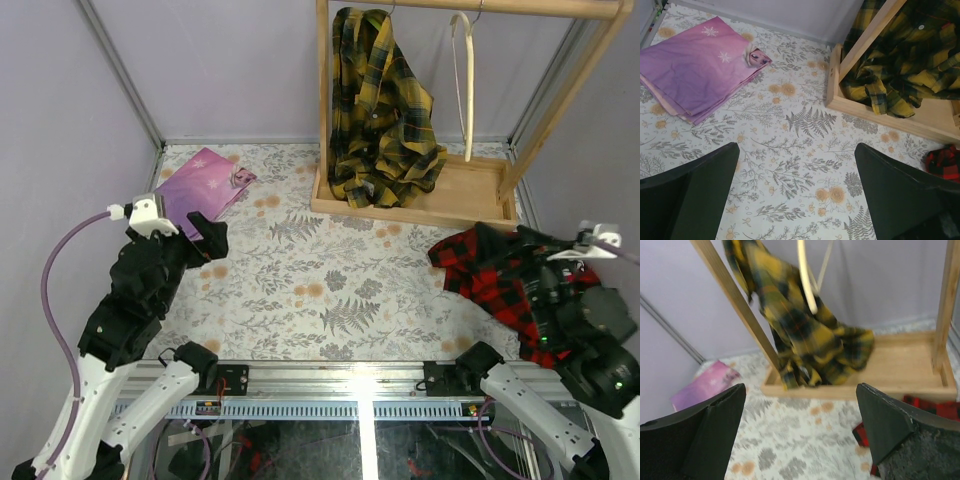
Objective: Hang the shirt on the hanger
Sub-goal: Reset both arms
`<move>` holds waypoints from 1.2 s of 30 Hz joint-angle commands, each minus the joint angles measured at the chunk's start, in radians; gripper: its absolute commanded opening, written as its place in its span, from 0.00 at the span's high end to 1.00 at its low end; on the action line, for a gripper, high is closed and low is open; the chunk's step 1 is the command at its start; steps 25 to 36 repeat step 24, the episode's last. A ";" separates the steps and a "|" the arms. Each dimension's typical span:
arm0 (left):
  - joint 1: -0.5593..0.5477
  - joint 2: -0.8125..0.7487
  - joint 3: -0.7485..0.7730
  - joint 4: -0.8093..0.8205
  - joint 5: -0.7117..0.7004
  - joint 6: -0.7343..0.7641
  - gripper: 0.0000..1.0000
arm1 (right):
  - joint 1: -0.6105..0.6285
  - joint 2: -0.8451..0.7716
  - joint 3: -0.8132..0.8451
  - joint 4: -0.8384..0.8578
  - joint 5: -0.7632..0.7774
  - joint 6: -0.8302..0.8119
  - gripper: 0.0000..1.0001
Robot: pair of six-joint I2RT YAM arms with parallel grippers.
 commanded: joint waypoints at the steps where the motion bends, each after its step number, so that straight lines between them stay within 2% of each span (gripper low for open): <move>1: 0.003 -0.059 -0.086 0.090 -0.034 0.020 0.00 | 0.000 -0.086 -0.210 0.062 0.060 0.058 0.01; 8: 0.003 -0.097 -0.193 0.114 -0.017 0.054 0.00 | 0.000 -0.047 -0.359 0.113 0.003 0.108 0.00; 17: 0.003 -0.088 -0.221 0.131 -0.023 0.068 0.00 | 0.000 0.009 -0.385 0.155 -0.094 0.074 0.01; 36: 0.003 -0.085 -0.197 0.104 -0.018 0.029 0.00 | 0.000 0.002 -0.377 0.137 -0.052 0.051 0.01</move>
